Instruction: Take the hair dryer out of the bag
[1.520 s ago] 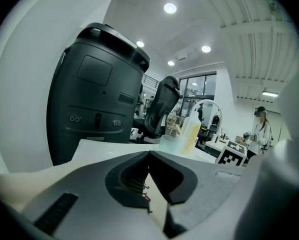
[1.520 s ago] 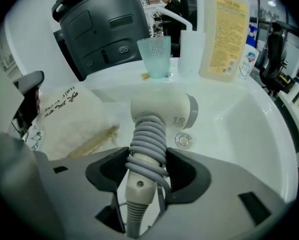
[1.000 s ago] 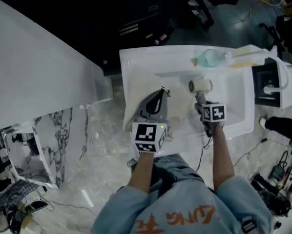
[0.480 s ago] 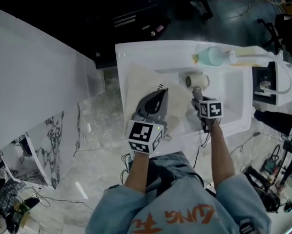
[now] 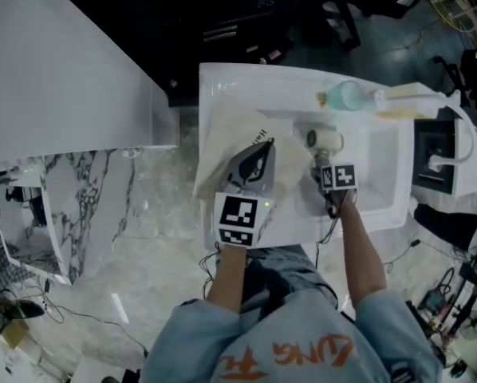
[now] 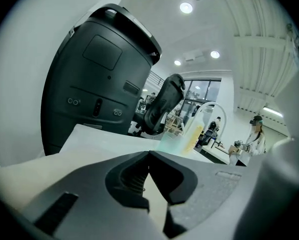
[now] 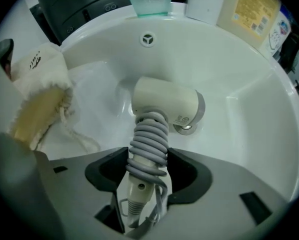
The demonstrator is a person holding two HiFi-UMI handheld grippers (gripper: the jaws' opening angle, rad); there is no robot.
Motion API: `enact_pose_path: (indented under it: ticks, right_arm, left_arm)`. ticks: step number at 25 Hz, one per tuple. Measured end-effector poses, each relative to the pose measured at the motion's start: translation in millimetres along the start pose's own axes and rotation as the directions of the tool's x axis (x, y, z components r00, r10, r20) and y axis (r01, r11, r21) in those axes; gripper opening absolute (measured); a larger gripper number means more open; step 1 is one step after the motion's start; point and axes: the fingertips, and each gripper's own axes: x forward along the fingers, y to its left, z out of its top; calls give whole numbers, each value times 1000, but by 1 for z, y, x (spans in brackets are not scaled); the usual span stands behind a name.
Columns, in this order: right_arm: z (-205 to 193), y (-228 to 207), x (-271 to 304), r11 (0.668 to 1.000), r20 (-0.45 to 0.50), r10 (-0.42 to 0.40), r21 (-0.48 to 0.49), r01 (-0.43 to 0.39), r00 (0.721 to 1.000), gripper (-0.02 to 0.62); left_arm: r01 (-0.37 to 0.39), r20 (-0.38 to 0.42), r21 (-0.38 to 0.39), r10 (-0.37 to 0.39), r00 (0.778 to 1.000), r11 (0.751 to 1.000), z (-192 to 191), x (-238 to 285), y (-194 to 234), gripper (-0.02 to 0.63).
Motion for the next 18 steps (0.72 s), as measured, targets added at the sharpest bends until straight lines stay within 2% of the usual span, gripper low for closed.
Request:
enact_pose_path:
  ticks: [6, 11, 14, 18]
  right_arm:
    - [8, 0, -1, 998, 14, 35, -51, -34, 999, 253]
    - [17, 0, -40, 994, 163, 91, -68, -81, 982, 239]
    - [39, 1, -71, 988, 290, 149, -81, -131, 945, 230]
    - [59, 3, -115, 977, 435, 214, -109, -184, 875, 204]
  left_arm:
    - [-80, 55, -12, 80, 995, 997, -6, -12, -15, 2]
    - [-116, 83, -18, 117, 990, 993, -11, -18, -36, 2]
    - [-125, 106, 3, 124, 987, 992, -10, -13, -51, 2]
    - [-135, 132, 40, 129, 983, 990, -2, -12, -73, 2]
